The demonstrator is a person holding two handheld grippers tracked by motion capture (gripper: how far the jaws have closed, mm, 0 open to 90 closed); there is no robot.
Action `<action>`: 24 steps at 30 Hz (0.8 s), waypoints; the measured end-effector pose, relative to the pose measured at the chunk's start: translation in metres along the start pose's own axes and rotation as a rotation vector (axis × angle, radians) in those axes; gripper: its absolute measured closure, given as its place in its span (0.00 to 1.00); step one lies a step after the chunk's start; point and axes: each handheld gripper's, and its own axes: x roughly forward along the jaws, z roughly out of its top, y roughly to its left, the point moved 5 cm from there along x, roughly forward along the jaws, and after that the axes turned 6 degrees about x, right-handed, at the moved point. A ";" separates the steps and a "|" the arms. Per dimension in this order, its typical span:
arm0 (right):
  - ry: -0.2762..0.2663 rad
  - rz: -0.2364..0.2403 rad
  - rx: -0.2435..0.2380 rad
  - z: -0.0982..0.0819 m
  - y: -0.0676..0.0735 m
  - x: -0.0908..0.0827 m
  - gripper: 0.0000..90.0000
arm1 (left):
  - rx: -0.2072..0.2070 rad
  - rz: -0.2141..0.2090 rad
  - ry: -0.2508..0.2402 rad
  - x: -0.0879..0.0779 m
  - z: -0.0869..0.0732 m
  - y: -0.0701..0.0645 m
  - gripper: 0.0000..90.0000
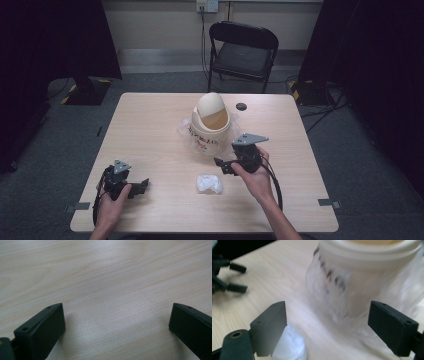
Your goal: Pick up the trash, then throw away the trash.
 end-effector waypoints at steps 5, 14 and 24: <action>0.049 0.025 0.020 -0.025 0.002 0.013 0.17 | 0.000 0.000 0.000 0.000 0.000 0.000 0.00; 0.094 0.079 0.042 -0.046 0.011 0.017 0.23 | -0.002 0.001 -0.001 0.000 0.000 0.000 0.00; 0.188 0.122 0.018 -0.068 0.024 0.034 0.29 | -0.002 0.000 0.001 0.000 0.000 0.000 0.00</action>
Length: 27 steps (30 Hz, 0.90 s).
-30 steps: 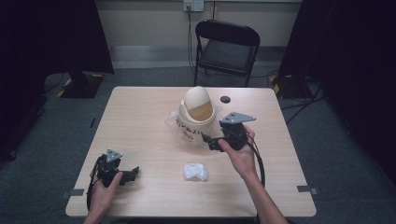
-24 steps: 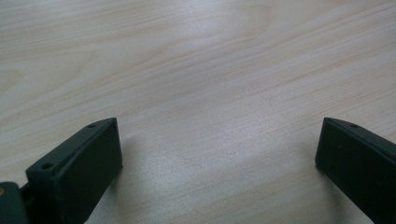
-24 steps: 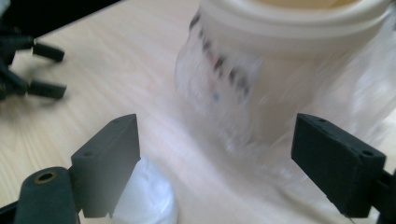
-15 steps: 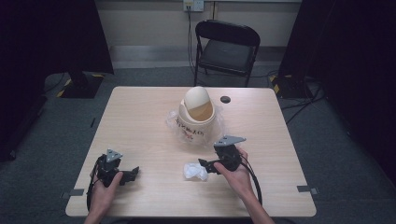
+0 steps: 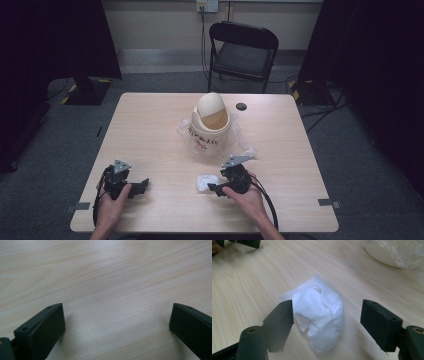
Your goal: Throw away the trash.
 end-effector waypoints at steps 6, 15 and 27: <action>0.002 0.009 -0.044 -0.003 0.008 0.007 0.33 | 0.000 -0.001 -0.002 0.001 0.001 0.001 0.00; 0.031 -0.005 -0.057 -0.008 0.005 0.016 0.48 | 0.000 -0.001 -0.002 0.001 0.001 0.001 0.00; 0.002 -0.057 -0.058 -0.010 0.003 0.018 0.69 | 0.001 0.001 -0.004 0.001 0.001 0.001 0.00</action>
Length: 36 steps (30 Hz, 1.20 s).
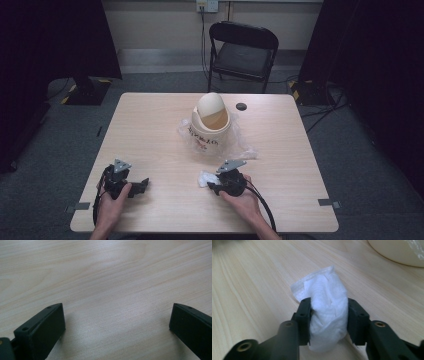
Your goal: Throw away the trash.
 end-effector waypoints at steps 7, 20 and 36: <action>-0.012 0.003 0.026 0.003 -0.002 0.000 0.83 | 0.001 0.000 0.001 0.000 0.000 0.000 0.00; -0.050 0.009 0.043 0.013 -0.004 -0.012 0.84 | 0.001 -0.004 0.000 0.000 0.000 0.000 0.00; -0.103 0.025 0.087 0.027 -0.011 -0.033 0.85 | 0.001 -0.004 0.001 0.000 0.000 0.000 0.00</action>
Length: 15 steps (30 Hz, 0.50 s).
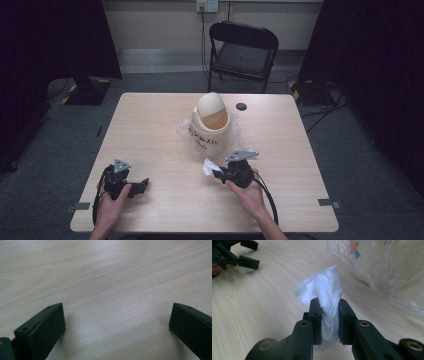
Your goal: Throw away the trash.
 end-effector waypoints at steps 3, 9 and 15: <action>-0.021 -0.004 0.005 0.006 -0.003 -0.006 0.85 | -0.001 0.000 -0.001 0.000 0.000 0.000 0.00; -0.032 -0.028 0.009 0.016 -0.010 -0.016 0.85 | 0.000 0.000 0.000 0.000 0.000 0.000 0.00; -0.074 -0.028 0.004 0.034 -0.010 -0.023 0.85 | -0.001 0.000 -0.001 0.000 0.000 0.000 0.00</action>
